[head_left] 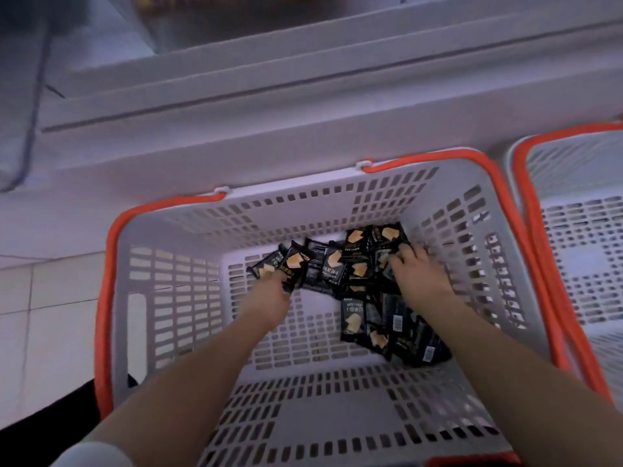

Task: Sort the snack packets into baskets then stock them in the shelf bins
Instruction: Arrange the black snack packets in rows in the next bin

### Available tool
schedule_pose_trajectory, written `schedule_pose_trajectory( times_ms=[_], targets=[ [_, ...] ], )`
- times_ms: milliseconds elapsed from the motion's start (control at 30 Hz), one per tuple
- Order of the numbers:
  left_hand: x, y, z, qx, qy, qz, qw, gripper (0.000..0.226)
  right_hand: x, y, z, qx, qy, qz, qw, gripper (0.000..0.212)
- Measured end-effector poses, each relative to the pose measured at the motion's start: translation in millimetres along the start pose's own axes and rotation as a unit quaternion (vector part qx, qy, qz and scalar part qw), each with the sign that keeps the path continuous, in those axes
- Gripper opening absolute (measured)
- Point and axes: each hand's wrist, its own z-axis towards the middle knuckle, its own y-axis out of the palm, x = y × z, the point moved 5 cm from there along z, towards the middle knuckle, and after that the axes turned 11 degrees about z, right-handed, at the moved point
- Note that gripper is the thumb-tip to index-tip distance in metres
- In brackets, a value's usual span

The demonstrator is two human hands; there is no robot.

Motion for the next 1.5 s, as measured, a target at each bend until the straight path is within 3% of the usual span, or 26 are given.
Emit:
schedule_pose_trajectory(
  times_ms=[167,300,467,567,600,700,800,867,933,967,1033,1067,1100,1167,1233,1300,1433,1500],
  targets=[
    [-15,-1,23,0.06,-0.014,0.013,0.998,0.051,-3,1,1,0.027,-0.039,-0.099,0.994,0.048],
    [-20,0,40,0.086,-0.028,0.025,0.996,0.048,-1,8,-5,0.044,-0.057,-0.136,0.988,0.04],
    [-19,6,50,0.084,-0.025,0.032,0.996,0.05,-4,6,-10,0.026,-0.014,-0.055,0.998,0.038],
    [-22,8,49,0.078,-0.036,0.009,0.996,0.05,-6,-1,-16,0.053,0.032,0.138,0.989,0.05],
    [-23,9,49,0.073,-0.042,-0.005,0.996,0.05,-7,-3,-20,0.05,0.055,0.259,0.963,0.054],
    [-27,9,44,0.073,-0.051,-0.066,0.994,0.041,-22,-2,-32,-0.009,0.095,0.555,0.827,0.049],
    [-30,6,31,0.109,-0.06,-0.166,0.978,0.03,-40,8,-44,-0.074,0.103,0.654,0.746,0.046],
    [-30,4,18,0.125,-0.064,-0.233,0.962,0.024,-50,11,-49,-0.089,0.115,0.692,0.707,0.029],
    [-26,6,6,0.103,-0.06,-0.344,0.931,0.014,-58,11,-53,-0.1,0.139,0.747,0.642,0.017],
    [-21,7,0,0.076,-0.062,-0.412,0.906,0.014,-62,12,-55,-0.115,0.151,0.797,0.574,0.02],
    [-9,8,-10,0.018,-0.078,-0.515,0.853,0.018,-71,12,-61,-0.167,0.157,0.899,0.373,0.036],
    [-2,6,-12,0.005,-0.081,-0.542,0.836,0.019,-74,11,-64,-0.196,0.145,0.925,0.293,0.047],
    [5,4,-14,0.001,-0.076,-0.554,0.829,0.02,-77,10,-67,-0.221,0.125,0.937,0.241,0.058],
    [20,0,-18,0.005,-0.04,-0.539,0.841,0.018,-77,8,-71,-0.246,0.076,0.945,0.2,0.076],
    [31,-2,-21,0.007,0.001,-0.524,0.852,0.017,-75,4,-72,-0.237,0.051,0.947,0.209,0.073],
    [36,-3,-23,0.007,0.026,-0.526,0.85,0.021,-71,4,-68,-0.205,0.059,0.944,0.254,0.06],
    [31,-5,-22,0.014,0.026,-0.552,0.833,0.019,-62,10,-61,-0.154,0.091,0.909,0.376,0.033],
    [27,-7,-20,0.022,0.022,-0.552,0.833,0.019,-62,12,-59,-0.156,0.096,0.858,0.48,0.02]
  ],
)
